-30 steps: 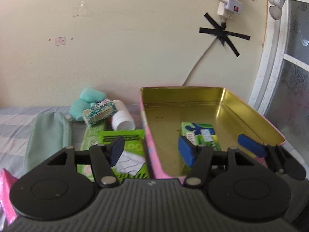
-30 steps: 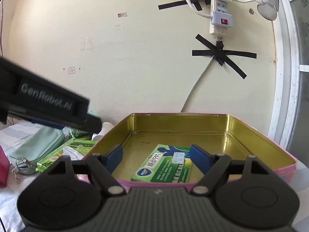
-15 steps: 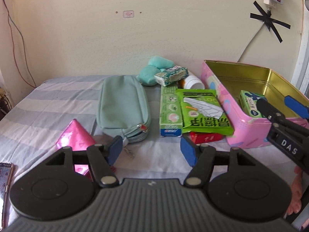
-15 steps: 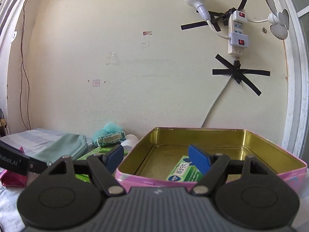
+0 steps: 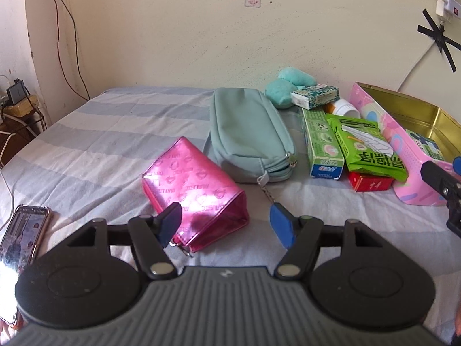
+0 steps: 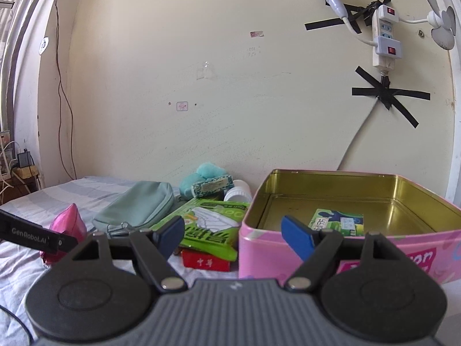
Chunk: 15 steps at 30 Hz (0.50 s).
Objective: Organize objects
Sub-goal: 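Move the left gripper back to the pink shiny pouch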
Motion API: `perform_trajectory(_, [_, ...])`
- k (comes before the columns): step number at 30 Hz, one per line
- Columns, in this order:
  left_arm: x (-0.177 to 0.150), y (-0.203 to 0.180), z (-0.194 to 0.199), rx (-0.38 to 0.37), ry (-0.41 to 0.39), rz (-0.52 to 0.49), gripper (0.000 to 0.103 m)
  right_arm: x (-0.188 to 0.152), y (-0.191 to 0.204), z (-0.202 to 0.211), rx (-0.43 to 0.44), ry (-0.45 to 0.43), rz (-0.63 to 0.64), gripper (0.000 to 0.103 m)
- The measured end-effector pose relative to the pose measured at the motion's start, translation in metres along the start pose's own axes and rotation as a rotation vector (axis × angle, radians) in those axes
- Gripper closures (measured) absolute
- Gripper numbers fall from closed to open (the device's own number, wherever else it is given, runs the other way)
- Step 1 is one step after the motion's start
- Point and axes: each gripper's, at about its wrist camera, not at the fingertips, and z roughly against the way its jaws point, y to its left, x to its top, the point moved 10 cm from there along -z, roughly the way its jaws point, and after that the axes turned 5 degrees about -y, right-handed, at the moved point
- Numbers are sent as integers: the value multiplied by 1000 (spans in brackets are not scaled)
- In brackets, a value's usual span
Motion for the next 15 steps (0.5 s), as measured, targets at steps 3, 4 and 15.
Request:
perform_trajectory(3, [0,22,4,-9,-8,52,33,-6,14,-4,42,39,-6,26])
perform_trajectory(4, [1,33,5,-1,-10,80,33,-8,20,-6,54,52,-3,26])
perform_trajectory(15, [0,97,-4,-102,34,365,35,-24,112,-29,284,173,79,26])
